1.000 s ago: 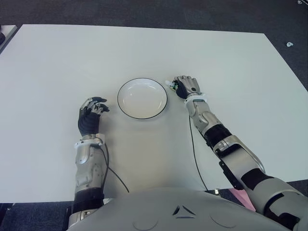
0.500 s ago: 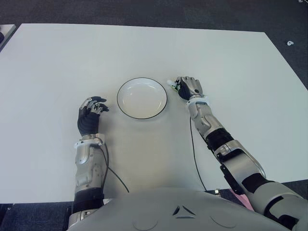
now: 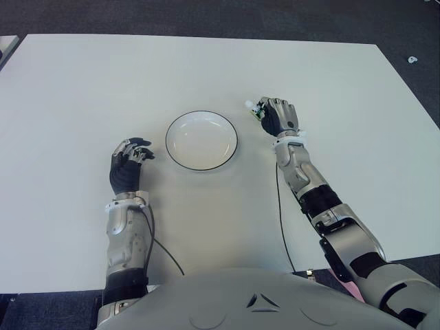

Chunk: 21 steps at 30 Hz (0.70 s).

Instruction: Put the toothpaste on the table into the plate.

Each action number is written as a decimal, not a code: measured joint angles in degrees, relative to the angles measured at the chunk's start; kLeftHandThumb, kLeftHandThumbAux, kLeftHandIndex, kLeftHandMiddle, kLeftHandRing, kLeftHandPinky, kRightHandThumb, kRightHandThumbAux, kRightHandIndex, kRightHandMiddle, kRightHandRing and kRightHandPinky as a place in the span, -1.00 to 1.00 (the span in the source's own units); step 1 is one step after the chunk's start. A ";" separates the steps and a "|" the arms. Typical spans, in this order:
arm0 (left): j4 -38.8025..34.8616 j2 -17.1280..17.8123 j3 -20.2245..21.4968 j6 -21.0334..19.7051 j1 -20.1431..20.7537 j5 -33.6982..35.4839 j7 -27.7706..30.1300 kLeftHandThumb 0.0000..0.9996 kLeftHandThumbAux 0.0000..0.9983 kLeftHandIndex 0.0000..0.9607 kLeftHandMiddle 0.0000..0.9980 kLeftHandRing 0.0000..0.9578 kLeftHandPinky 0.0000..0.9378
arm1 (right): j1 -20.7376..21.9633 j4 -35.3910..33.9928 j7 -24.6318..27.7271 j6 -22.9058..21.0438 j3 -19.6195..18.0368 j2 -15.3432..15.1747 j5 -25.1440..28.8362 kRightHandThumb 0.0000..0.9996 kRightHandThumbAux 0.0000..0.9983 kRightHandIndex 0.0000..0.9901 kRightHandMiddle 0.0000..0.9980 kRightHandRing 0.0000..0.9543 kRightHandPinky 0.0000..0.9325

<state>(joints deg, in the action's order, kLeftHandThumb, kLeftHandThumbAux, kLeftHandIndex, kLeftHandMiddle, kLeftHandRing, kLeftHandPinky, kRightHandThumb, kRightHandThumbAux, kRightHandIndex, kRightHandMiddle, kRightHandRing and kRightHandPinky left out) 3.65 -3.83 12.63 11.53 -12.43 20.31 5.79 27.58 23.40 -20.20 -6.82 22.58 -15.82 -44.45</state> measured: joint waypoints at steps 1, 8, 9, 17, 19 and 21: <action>0.06 0.00 0.00 0.10 0.02 0.01 0.00 0.68 0.35 -0.10 -0.05 0.18 0.14 | -0.29 -1.25 0.05 0.26 -0.13 0.00 0.00 0.69 0.36 -0.20 0.08 0.74 0.78; 0.20 0.00 -0.03 0.14 0.11 0.00 0.00 0.68 0.35 -0.10 -0.05 0.19 0.14 | -0.84 -7.06 0.62 2.39 -0.38 0.03 -0.02 0.70 0.36 -0.20 0.08 0.76 0.79; 0.21 0.00 -0.03 0.13 0.12 0.00 0.00 0.68 0.35 -0.10 -0.05 0.19 0.14 | -0.98 -7.77 0.69 2.61 -0.37 0.04 -0.03 0.70 0.36 -0.20 0.08 0.76 0.80; 0.41 -0.01 -0.02 0.05 0.37 0.00 0.00 0.68 0.35 -0.12 -0.04 0.20 0.15 | -2.11 -11.59 0.76 7.15 0.03 0.52 0.10 0.70 0.36 -0.20 0.09 0.79 0.83; 0.43 -0.02 -0.02 -0.01 0.44 0.00 -0.01 0.68 0.35 -0.13 -0.03 0.20 0.15 | -2.32 -12.19 0.76 8.41 0.21 0.79 0.10 0.70 0.36 -0.20 0.09 0.79 0.84; 0.45 -0.04 -0.01 -0.14 0.55 0.01 -0.01 0.68 0.35 -0.13 -0.03 0.20 0.15 | -2.35 -12.53 0.76 9.43 0.36 0.96 0.11 0.70 0.36 -0.20 0.09 0.79 0.84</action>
<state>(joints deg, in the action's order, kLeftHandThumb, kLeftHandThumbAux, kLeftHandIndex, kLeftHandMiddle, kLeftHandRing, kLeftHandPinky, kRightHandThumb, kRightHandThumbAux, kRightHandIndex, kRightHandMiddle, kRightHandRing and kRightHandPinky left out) 4.10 -3.87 12.61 11.39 -11.88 20.32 5.78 25.22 10.87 -19.44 2.61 22.94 -14.86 -44.34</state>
